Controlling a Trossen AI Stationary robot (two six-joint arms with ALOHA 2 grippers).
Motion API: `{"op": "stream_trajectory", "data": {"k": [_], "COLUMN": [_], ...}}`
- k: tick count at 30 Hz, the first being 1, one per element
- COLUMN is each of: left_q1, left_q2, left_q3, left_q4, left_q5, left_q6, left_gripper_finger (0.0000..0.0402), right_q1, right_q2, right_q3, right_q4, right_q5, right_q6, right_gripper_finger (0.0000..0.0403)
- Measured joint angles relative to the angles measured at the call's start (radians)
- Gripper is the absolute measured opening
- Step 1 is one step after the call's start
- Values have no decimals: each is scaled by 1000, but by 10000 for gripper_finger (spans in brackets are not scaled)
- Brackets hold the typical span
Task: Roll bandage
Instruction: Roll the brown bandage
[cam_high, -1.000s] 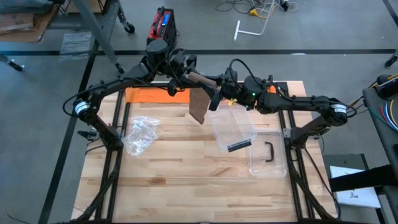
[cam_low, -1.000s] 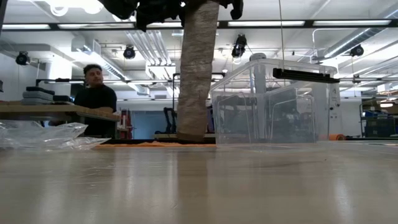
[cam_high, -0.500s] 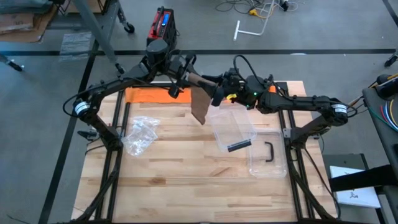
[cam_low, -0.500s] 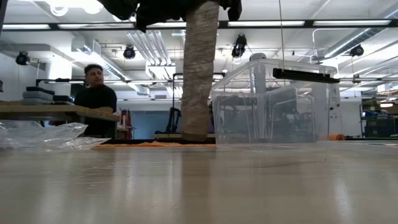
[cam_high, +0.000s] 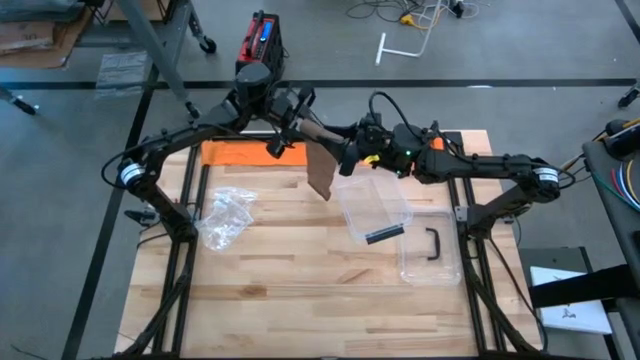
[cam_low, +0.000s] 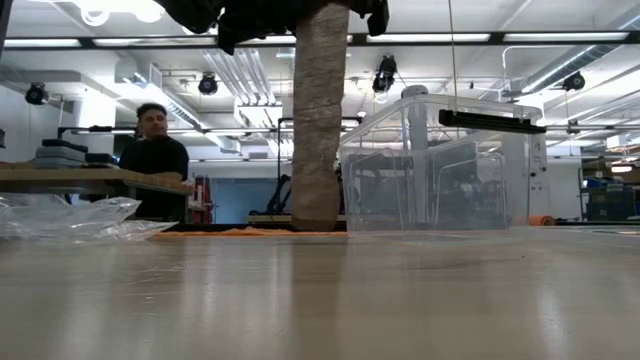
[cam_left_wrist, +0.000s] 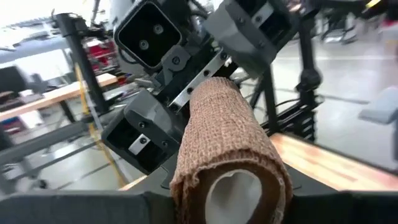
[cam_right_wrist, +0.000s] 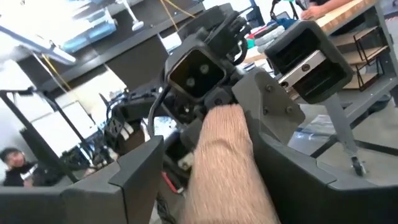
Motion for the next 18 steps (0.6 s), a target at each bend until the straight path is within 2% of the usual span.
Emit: {"op": "stream_trajectory", "data": {"k": [2, 7, 18], "left_q1": [2, 15, 54], "left_q2": [-4, -16, -17], "left_q3": [0, 4, 6], "left_q4": [11, 13, 8], "left_q5": [37, 51, 68], "left_q6": [-22, -69, -34], "left_gripper_finger": [108, 104, 104], "right_q1": [1, 1, -1], "right_q2": [-9, -15, -4], "right_q3": [-2, -5, -6], "right_q4": [-15, -29, 39], "right_q5": [2, 8, 23], "right_q6": [-24, -49, 70], "right_gripper_finger": [249, 262, 298]}}
